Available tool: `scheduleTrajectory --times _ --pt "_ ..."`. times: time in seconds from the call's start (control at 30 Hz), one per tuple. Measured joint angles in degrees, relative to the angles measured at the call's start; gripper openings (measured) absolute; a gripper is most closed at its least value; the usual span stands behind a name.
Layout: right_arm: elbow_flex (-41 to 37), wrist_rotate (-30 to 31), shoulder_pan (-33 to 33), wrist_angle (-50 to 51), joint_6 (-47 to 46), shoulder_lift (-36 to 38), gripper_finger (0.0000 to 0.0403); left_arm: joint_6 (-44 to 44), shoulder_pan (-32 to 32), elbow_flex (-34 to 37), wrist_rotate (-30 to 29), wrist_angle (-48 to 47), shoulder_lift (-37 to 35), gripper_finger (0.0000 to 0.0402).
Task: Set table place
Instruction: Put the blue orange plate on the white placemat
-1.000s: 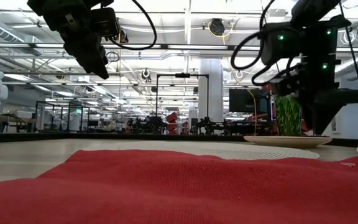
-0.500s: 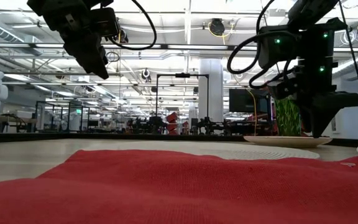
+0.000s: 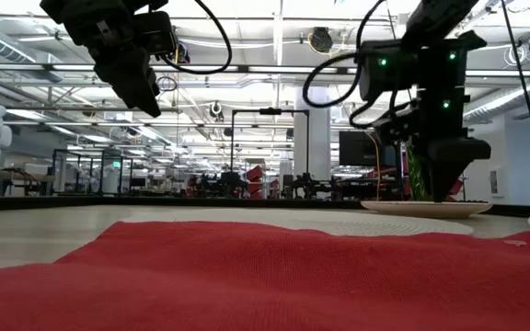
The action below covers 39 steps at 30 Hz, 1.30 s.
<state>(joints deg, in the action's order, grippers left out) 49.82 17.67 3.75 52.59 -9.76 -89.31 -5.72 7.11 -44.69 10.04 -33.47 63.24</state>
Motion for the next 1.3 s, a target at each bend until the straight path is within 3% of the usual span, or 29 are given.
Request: scheduleTrajectory --times 0.3,0.6,0.73,0.9,1.3 --pt "0.0 0.4 0.9 -0.7 -0.1 -4.9 0.0139 0.0 0.0 0.0 0.0 0.0 0.0 0.0" --pt "0.2 6.3 0.7 -0.7 -5.6 -9.2 0.0136 0.0 0.0 0.0 0.0 0.0 0.0 0.0" --pt "0.1 8.6 0.3 -1.5 -7.4 -9.5 0.0104 0.0 0.0 0.0 0.0 0.0 0.0 0.0" --pt "-0.1 14.3 0.5 -1.8 -9.2 -9.7 0.0018 0.0 0.0 0.0 0.0 0.0 0.0 0.0" --pt "8.2 13.8 -1.3 6.3 -10.7 -9.0 0.0001 0.6 0.0 0.0 0.0 0.0 0.0 0.0"
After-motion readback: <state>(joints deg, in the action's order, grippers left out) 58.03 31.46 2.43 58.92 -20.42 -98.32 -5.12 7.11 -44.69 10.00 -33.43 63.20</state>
